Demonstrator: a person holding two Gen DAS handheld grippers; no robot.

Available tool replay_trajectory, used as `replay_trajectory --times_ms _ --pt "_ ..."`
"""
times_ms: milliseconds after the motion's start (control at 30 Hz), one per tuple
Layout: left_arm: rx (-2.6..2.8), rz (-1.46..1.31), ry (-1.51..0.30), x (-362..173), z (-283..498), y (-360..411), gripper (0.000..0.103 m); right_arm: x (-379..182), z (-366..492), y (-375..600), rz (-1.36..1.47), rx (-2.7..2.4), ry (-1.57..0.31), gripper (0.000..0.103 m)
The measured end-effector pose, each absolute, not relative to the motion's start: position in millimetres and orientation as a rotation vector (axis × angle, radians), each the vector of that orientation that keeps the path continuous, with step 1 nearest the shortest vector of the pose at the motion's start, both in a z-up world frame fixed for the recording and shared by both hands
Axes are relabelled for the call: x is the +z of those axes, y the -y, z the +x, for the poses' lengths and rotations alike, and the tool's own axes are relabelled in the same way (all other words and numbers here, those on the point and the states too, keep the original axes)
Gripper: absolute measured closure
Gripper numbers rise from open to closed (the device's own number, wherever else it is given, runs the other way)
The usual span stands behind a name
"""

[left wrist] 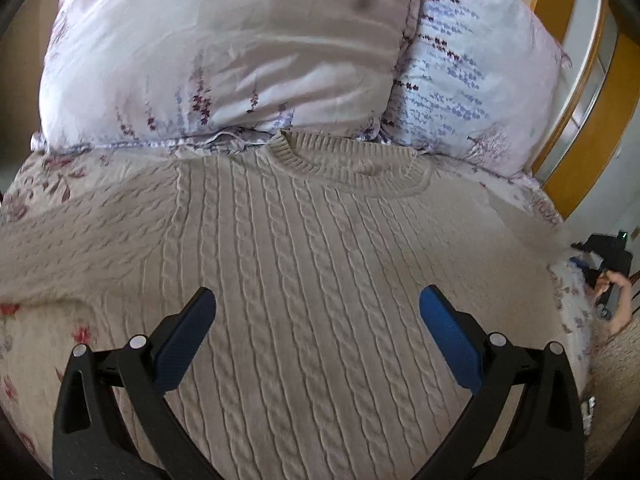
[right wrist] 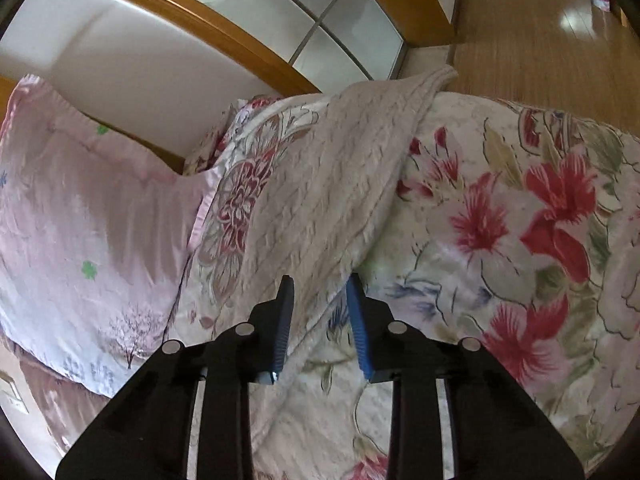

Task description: Fold small clothes

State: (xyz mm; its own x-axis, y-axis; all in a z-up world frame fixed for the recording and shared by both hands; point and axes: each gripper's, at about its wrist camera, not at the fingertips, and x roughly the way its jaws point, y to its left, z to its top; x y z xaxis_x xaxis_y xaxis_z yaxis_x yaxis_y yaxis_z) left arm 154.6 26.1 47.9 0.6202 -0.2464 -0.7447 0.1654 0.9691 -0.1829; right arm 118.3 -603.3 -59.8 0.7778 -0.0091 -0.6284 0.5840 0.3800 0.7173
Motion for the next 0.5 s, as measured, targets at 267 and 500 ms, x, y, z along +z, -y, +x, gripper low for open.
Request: replay_trajectory --times_ms 267,500 --pt "-0.286 -0.141 -0.945 37 178 -18 0.002 -57 122 598 1.025 -0.47 -0.581 0.094" --pt "-0.323 -0.212 -0.89 37 179 -26 0.002 -7 126 567 0.778 -0.426 -0.477 0.095"
